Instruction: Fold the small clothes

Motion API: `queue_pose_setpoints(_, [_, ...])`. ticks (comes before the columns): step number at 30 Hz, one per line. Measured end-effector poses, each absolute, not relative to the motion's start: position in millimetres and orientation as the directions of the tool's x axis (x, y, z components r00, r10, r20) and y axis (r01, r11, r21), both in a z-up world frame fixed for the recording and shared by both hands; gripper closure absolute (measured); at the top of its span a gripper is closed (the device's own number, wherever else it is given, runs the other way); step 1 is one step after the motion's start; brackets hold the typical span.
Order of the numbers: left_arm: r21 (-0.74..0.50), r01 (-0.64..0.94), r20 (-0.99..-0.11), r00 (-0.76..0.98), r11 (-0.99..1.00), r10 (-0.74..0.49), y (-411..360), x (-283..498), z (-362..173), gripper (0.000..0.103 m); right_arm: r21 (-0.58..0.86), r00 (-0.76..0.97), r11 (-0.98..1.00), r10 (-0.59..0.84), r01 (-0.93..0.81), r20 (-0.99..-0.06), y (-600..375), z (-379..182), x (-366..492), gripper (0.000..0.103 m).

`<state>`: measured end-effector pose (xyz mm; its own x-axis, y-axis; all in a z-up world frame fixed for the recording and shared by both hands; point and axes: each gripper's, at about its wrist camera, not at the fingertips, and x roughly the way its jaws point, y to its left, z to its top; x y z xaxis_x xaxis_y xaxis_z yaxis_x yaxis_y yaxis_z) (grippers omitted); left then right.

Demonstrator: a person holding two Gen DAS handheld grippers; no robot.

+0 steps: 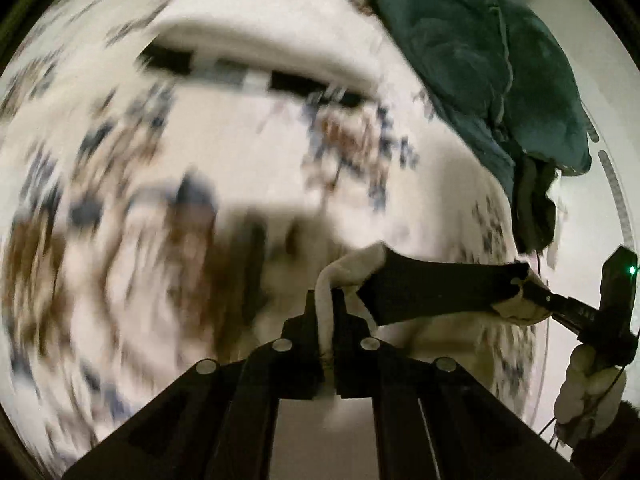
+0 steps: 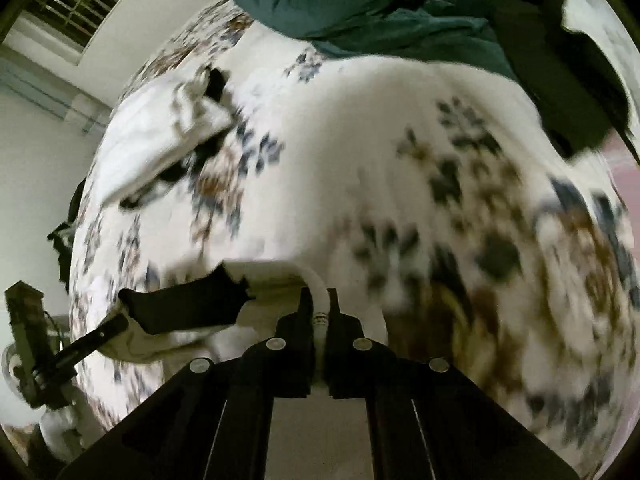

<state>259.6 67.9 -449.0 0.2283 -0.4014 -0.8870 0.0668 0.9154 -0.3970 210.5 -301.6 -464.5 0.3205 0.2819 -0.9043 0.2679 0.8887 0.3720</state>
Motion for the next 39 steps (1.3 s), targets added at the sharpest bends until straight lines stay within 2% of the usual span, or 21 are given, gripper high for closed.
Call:
queue_pose_setpoints(6, [-0.496, -0.148, -0.865, 0.007, 0.855, -0.501, 113.7, 169.6, -503.2, 0.095, 0.327, 0.169, 0.907, 0.291, 0.266, -0.942, -307.6, -500.2, 95.7, 0.096])
queue_pose_setpoints(9, [-0.479, -0.222, -0.866, -0.041, 0.85, -0.498, 137.8, 133.4, -511.6, 0.091, 0.344, 0.089, 0.879, 0.333, 0.33, -0.939, -320.1, -520.1, 63.7, 0.082])
queue_pose_setpoints(11, [-0.492, -0.278, -0.854, -0.029, 0.825, -0.519, 153.2, 122.1, -508.9, 0.077, 0.341, 0.077, 0.87, 0.337, 0.355, -0.939, -326.8, -520.0, 52.6, 0.053])
queue_pose_setpoints(13, [-0.529, -0.333, -0.83, 0.012, 0.781, -0.557, 163.4, 119.9, -505.2, 0.055, 0.349, 0.082, 0.853, 0.345, 0.387, -0.935, -335.0, -517.7, 42.4, 0.05])
queue_pose_setpoints(15, [-0.561, -0.36, -0.81, 0.052, 0.745, -0.584, 165.9, 125.7, -504.1, 0.047, 0.382, 0.111, 0.81, 0.374, 0.444, -0.921, -348.0, -514.2, 33.3, 0.05])
queue_pose_setpoints(16, [-0.579, -0.367, -0.799, 0.076, 0.728, -0.597, 163.4, 132.4, -502.7, 0.047, 0.398, 0.126, 0.794, 0.385, 0.46, -0.914, -351.2, -511.2, 30.8, 0.05])
queue_pose_setpoints(20, [-0.606, -0.369, -0.784, 0.128, 0.705, -0.607, 141.8, 158.7, -507.4, 0.047, 0.502, 0.234, 0.659, 0.455, 0.56, -0.859, -369.9, -508.2, 29.9, 0.05])
queue_pose_setpoints(23, [-0.559, -0.348, -0.823, 0.127, 0.753, -0.553, 126.4, 171.7, -517.9, 0.05, 0.53, 0.246, 0.576, 0.499, 0.622, -0.831, -372.4, -524.9, 40.1, 0.05])
queue_pose_setpoints(25, [-0.526, -0.323, -0.848, 0.124, 0.787, -0.515, 115.9, 172.9, -522.5, 0.098, 0.534, 0.23, 0.549, 0.526, 0.643, -0.819, -365.8, -540.5, 47.7, 0.05])
queue_pose_setpoints(28, [-0.518, -0.29, -0.855, 0.156, 0.805, -0.494, 114.4, 165.7, -507.9, 0.099, 0.516, 0.233, 0.561, 0.498, 0.647, -0.835, -349.9, -544.2, 49.7, 0.094])
queue_pose_setpoints(31, [-0.484, -0.267, -0.875, 0.174, 0.834, -0.452, 128.4, 158.1, -494.6, 0.099, 0.501, 0.29, 0.607, 0.417, 0.617, -0.862, -344.0, -520.6, 45.0, 0.096])
queue_pose_setpoints(34, [-0.426, -0.315, -0.904, 0.105, 0.848, -0.415, 145.2, 154.7, -515.5, 0.099, 0.415, 0.218, 0.671, 0.361, 0.615, -0.907, -340.4, -523.2, 43.5, 0.097])
queue_pose_setpoints(36, [-0.462, -0.339, -0.88, 0.056, 0.82, -0.473, 151.0, 155.5, -527.6, 0.097, 0.385, 0.126, 0.698, 0.392, 0.604, -0.911, -334.5, -538.2, 43.3, 0.097])
queue_pose_setpoints(38, [-0.511, -0.34, -0.846, 0.038, 0.789, -0.532, 151.3, 158.7, -526.4, 0.095, 0.383, 0.106, 0.718, 0.401, 0.581, -0.91, -332.7, -535.3, 46.9, 0.093])
queue_pose_setpoints(39, [-0.534, -0.334, -0.832, 0.041, 0.777, -0.554, 151.0, 159.8, -521.6, 0.089, 0.391, 0.118, 0.72, 0.399, 0.573, -0.909, -334.8, -529.7, 49.1, 0.088])
